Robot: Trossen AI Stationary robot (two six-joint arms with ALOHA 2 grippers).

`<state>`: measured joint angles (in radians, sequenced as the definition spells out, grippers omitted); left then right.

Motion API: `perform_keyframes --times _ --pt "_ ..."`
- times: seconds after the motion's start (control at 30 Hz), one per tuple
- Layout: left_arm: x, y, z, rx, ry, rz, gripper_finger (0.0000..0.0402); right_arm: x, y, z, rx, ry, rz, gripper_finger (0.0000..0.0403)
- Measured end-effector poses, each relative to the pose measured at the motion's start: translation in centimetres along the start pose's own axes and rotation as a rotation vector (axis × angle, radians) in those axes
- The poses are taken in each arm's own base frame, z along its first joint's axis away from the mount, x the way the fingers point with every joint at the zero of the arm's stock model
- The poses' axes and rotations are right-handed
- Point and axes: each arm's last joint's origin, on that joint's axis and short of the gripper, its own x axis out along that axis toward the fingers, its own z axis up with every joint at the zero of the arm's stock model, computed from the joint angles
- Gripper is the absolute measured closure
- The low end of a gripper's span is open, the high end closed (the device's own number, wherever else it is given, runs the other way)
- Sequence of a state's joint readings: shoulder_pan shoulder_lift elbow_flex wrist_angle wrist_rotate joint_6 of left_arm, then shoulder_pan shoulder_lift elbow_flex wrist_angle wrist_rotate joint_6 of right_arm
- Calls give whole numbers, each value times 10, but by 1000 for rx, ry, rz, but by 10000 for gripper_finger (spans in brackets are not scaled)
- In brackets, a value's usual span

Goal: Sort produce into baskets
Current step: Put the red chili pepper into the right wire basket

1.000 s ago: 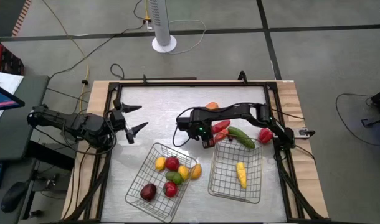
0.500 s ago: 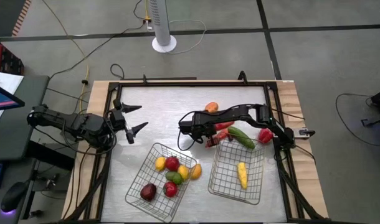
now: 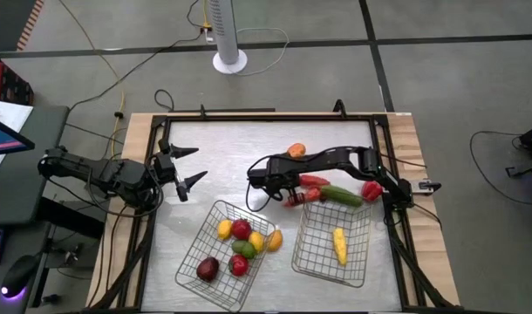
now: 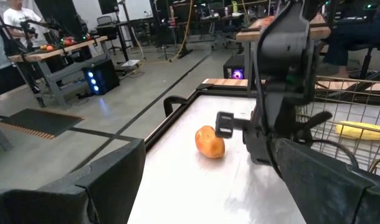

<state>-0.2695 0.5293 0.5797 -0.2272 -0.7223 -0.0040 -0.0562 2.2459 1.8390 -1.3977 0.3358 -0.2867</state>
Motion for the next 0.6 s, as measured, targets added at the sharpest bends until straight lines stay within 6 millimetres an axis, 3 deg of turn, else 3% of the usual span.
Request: perform_keyframes --times 0.37,0.6 --pt "0 0 0 0 0 0 56 -71 -6 -7 87 -96 -93 387" --pt "0 0 0 1 1 0 56 -112 6 -27 146 -215 -115 387"
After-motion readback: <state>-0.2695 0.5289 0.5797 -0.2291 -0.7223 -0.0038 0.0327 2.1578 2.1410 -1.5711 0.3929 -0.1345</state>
